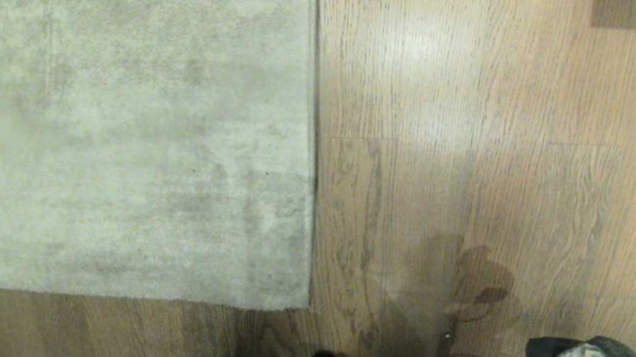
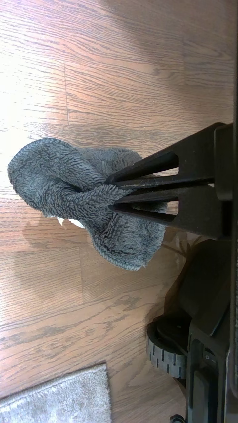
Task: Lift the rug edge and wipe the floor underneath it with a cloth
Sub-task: Put down the rag
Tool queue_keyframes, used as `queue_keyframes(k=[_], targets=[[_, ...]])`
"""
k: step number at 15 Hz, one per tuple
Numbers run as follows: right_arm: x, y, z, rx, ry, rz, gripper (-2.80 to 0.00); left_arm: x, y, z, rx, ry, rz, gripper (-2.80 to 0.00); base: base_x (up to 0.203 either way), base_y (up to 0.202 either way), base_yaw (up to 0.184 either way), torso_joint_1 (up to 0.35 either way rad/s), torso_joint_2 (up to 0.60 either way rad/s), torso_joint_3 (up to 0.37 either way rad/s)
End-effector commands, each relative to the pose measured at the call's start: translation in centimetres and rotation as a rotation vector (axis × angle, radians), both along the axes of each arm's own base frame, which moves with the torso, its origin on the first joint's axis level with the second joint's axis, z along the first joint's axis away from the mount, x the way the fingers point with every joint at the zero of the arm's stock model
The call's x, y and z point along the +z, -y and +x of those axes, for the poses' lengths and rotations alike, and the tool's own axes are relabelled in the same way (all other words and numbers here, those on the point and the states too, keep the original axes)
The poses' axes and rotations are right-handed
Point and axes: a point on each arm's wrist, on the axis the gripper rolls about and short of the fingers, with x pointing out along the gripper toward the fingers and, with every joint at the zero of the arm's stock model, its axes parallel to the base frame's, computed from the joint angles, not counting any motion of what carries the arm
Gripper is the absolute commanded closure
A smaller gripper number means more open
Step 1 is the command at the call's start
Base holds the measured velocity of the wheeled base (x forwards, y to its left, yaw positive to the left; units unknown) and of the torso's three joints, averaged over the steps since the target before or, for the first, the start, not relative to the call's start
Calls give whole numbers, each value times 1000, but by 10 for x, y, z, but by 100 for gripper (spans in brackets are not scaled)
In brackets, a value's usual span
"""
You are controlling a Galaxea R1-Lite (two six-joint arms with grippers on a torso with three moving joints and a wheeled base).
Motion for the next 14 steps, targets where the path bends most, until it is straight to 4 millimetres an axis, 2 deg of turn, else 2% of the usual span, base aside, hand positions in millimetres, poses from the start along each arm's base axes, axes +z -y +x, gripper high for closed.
queue_keyframes(k=[1, 14], targets=[[0, 0, 0, -1, -1, 0, 0, 0, 0, 0, 0, 0, -1, 0, 0, 0, 0, 0, 0, 0], [0, 0, 0, 1, -1, 0, 0, 0, 0, 0, 0, 0, -19, 0, 0, 0, 0, 0, 0, 0]])
